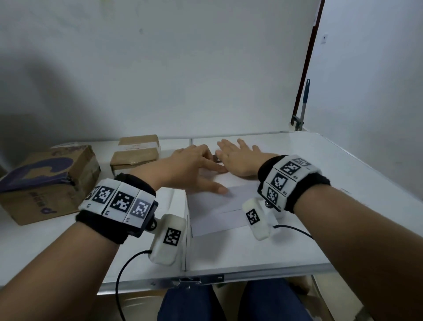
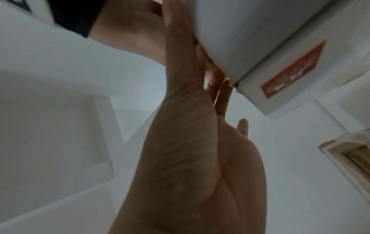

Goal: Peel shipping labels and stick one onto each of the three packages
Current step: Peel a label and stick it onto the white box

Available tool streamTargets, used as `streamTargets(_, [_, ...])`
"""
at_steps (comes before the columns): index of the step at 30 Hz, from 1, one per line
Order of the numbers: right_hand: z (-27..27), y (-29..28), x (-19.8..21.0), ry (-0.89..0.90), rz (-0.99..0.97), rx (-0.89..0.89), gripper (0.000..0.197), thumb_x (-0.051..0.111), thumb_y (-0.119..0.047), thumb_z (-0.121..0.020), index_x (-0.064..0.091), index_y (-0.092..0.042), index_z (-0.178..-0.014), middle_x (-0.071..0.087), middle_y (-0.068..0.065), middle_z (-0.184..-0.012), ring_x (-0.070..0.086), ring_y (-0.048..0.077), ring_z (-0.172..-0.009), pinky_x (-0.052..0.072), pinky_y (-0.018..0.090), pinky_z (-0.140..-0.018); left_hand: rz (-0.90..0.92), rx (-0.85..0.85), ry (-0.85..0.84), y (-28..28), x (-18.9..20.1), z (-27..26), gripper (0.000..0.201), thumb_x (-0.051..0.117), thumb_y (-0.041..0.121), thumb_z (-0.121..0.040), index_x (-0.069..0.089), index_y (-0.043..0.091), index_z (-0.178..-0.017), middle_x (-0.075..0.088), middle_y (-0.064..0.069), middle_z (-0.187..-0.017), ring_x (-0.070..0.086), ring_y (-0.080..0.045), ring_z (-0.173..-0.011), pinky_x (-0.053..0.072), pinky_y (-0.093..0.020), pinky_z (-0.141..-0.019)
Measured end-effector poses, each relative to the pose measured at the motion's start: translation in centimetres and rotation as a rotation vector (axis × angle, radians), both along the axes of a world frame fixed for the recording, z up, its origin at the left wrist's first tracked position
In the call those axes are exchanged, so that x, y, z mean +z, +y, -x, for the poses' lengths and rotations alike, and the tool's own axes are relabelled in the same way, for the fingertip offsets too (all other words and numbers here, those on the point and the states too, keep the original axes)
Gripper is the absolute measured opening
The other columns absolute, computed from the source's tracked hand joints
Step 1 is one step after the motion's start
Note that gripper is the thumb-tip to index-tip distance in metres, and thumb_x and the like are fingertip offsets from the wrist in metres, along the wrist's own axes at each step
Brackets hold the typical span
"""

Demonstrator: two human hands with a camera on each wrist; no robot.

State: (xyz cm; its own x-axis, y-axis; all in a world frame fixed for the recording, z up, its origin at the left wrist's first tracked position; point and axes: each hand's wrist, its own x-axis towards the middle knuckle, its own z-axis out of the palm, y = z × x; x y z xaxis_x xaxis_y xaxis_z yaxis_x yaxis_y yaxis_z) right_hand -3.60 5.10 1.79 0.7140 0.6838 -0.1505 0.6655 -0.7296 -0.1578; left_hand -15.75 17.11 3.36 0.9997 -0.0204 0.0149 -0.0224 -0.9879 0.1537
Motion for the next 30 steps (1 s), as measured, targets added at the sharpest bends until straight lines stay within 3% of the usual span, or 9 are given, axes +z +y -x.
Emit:
streamTargets(3, [0.9,0.1,1.2,0.032,0.097,-0.029,0.054,0.010,-0.039,-0.103,-0.002,-0.025,-0.153,-0.010,-0.009,-0.161,-0.006,0.026,-0.149,0.001,0.054,-0.118,0.034,-0.016,0.009,0.2,0.1,0.3,0.054,0.060,0.067,-0.074,0.054,0.052,-0.126,0.039,0.014,-0.104,0.034,-0.006,-0.101,0.024,-0.024,-0.087])
streamTargets(7, [0.5,0.9,1.5,0.002,0.113,-0.041,0.049,0.011,-0.022,-0.106,0.004,-0.010,-0.153,-0.006,0.002,-0.162,-0.004,0.020,-0.149,0.000,0.043,-0.118,0.040,-0.006,0.025,0.1,0.1,-0.2,0.055,0.061,0.070,-0.070,0.055,0.055,-0.122,0.040,0.018,-0.103,0.036,-0.004,-0.100,0.027,-0.025,-0.090])
streamTargets(9, [-1.1,1.8,0.6,0.021,0.136,-0.050,0.052,0.007,-0.028,-0.104,-0.001,-0.010,-0.153,-0.006,0.004,-0.162,-0.005,0.019,-0.149,-0.001,0.042,-0.121,0.084,0.002,0.038,0.2,0.1,-0.2,0.054,0.062,0.071,-0.069,0.054,0.058,-0.121,0.041,0.019,-0.104,0.037,-0.002,-0.102,0.027,-0.024,-0.090])
streamTargets(13, [-3.3,2.2,0.1,0.011,0.146,-0.099,0.057,0.009,-0.041,-0.103,0.000,-0.017,-0.153,-0.005,0.001,-0.162,-0.001,0.031,-0.149,-0.001,0.044,-0.121,0.079,0.014,0.044,0.2,0.1,-0.2,0.057,0.060,0.075,-0.066,0.054,0.060,-0.121,0.043,0.021,-0.105,0.039,-0.002,-0.103,0.029,-0.024,-0.094])
streamTargets(17, [-3.9,1.7,0.3,0.007,0.162,-0.105,0.057,0.010,-0.041,-0.103,0.000,-0.018,-0.153,-0.004,0.000,-0.162,-0.001,0.031,-0.149,0.000,0.044,-0.119,0.102,0.058,0.059,0.0,0.3,-0.4,0.069,0.054,0.086,-0.051,0.055,0.062,-0.116,0.046,0.022,-0.105,0.044,-0.007,-0.107,0.031,-0.028,-0.100])
streamTargets(21, [-5.0,1.0,-0.4,0.020,0.132,-0.135,0.061,0.007,-0.045,-0.100,-0.002,-0.016,-0.153,-0.007,0.002,-0.162,-0.004,0.028,-0.149,-0.001,0.046,-0.120,0.090,0.108,0.064,-0.2,0.4,-0.5,0.064,0.058,0.084,-0.055,0.056,0.062,-0.115,0.046,0.024,-0.105,0.041,-0.012,-0.110,0.029,-0.027,-0.098])
streamTargets(30, [-2.8,-0.6,0.1,-0.004,0.083,-0.172,0.059,0.010,-0.049,-0.101,-0.002,-0.024,-0.154,-0.009,-0.007,-0.161,-0.006,0.030,-0.148,-0.002,0.049,-0.118,0.111,0.146,0.074,-0.6,0.6,-0.1,0.064,0.062,0.082,-0.057,0.055,0.061,-0.116,0.047,0.024,-0.108,0.040,-0.012,-0.116,0.029,-0.028,-0.103])
